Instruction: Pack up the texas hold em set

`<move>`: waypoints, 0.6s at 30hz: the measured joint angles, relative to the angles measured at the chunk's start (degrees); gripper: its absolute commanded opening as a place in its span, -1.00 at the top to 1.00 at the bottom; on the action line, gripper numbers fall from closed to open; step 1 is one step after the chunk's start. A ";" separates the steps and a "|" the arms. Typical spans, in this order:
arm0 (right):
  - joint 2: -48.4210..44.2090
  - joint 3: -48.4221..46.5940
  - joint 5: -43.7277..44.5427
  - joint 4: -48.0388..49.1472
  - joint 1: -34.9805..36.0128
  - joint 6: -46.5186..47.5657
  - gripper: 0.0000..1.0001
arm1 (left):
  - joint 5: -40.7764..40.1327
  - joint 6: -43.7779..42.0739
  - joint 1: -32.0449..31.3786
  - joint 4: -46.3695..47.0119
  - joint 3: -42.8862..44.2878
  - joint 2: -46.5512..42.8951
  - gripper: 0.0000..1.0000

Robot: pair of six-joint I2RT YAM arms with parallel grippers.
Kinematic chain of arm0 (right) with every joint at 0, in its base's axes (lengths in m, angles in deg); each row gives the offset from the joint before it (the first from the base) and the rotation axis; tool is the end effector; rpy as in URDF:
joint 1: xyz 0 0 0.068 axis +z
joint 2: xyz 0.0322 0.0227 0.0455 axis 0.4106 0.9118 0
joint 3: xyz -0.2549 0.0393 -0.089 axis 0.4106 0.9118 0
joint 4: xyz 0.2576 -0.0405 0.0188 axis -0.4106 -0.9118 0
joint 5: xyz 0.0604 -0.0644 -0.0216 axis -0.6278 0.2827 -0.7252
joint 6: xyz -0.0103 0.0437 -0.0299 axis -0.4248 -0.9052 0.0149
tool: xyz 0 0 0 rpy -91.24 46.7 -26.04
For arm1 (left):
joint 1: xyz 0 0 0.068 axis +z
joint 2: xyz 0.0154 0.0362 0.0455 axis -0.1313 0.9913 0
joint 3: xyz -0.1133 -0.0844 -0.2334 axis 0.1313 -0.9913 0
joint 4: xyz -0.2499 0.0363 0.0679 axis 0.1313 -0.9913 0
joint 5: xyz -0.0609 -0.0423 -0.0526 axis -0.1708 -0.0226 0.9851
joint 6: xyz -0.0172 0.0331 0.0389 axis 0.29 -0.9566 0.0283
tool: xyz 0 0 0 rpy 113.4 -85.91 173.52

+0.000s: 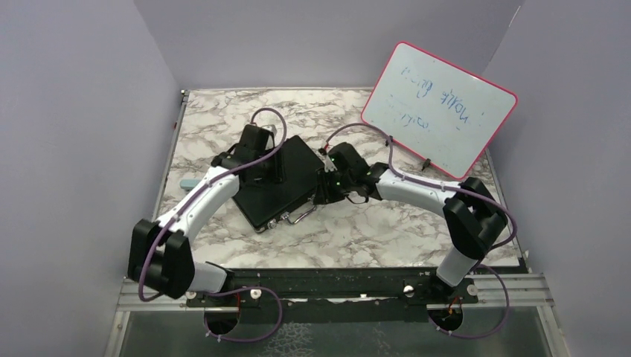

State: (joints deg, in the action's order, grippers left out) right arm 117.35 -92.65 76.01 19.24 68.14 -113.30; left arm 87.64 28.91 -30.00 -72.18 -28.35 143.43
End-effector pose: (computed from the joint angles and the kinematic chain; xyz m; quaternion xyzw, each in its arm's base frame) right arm 0.2560 0.2573 0.2051 -0.1792 0.9142 0.2857 0.2247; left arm 0.2704 -0.1165 0.2535 0.0156 0.9494 -0.1731 0.2616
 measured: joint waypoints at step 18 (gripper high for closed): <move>9.99 -12.98 -4.33 4.90 15.13 -2.64 0.40 | -4.31 8.02 7.34 -7.06 -12.02 -14.58 0.59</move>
State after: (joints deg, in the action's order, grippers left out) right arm 127.34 -105.63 71.68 24.14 83.27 -115.95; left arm 83.33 36.93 -22.66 -79.24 -40.37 128.86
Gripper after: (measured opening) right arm 0.306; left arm 0.264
